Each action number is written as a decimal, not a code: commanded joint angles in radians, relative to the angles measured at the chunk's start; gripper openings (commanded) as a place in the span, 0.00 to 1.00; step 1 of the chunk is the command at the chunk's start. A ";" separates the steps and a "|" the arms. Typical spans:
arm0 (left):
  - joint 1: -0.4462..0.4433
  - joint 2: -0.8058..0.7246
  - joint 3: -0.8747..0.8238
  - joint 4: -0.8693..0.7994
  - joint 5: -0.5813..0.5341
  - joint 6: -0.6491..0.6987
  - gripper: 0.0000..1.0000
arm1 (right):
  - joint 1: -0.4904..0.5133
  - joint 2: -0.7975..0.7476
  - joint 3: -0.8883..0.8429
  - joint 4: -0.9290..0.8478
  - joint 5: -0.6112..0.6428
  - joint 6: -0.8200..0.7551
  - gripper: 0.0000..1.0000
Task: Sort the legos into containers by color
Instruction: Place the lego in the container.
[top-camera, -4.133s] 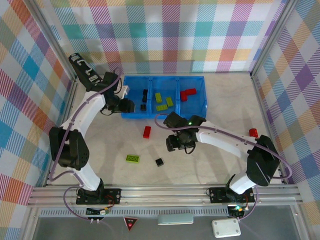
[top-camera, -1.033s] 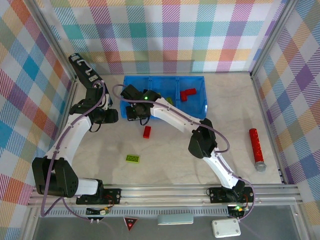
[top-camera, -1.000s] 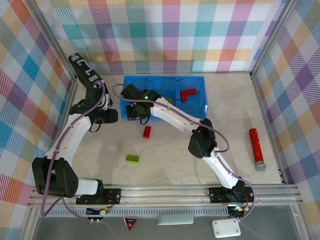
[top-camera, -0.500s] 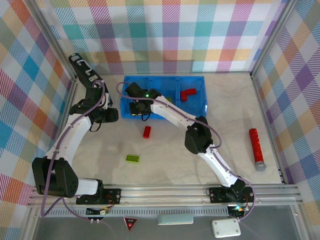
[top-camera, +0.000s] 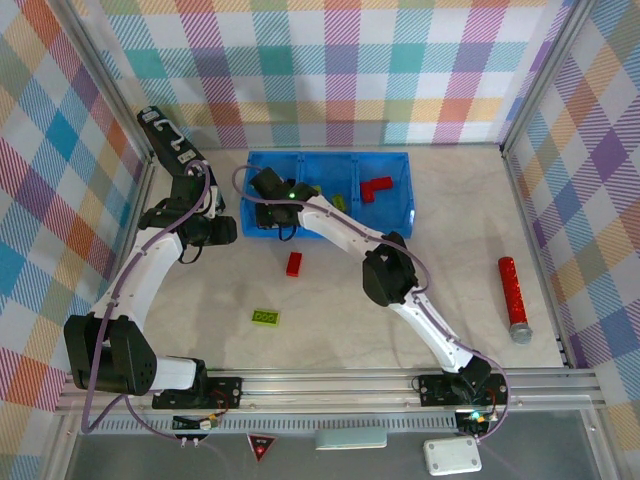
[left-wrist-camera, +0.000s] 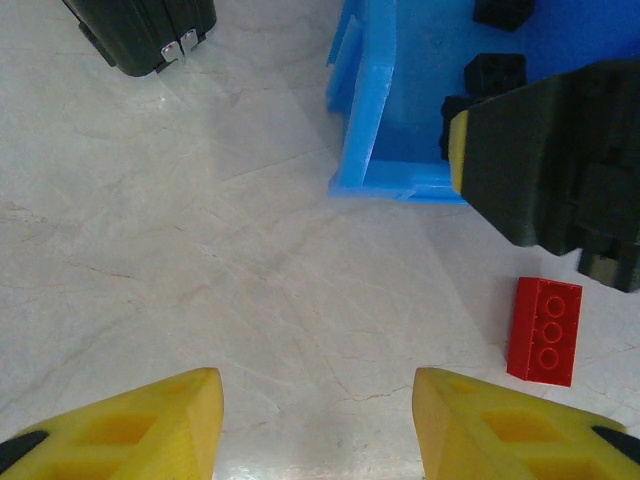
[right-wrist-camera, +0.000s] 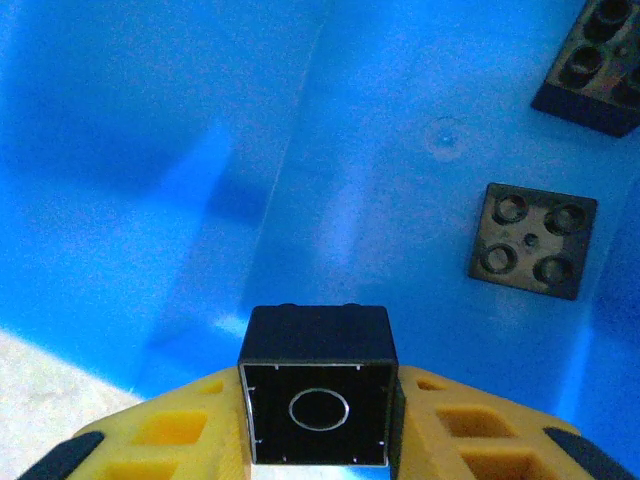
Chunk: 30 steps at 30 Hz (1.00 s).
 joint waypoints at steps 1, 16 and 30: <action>0.011 -0.002 -0.016 0.017 0.005 -0.010 0.53 | -0.005 0.029 0.034 0.050 0.017 -0.010 0.36; 0.011 0.013 -0.016 0.020 0.023 -0.012 0.53 | 0.002 -0.017 0.033 0.068 0.021 -0.031 0.51; 0.010 0.002 -0.017 0.014 -0.002 -0.008 0.53 | 0.037 -0.197 -0.083 -0.048 0.023 -0.048 0.51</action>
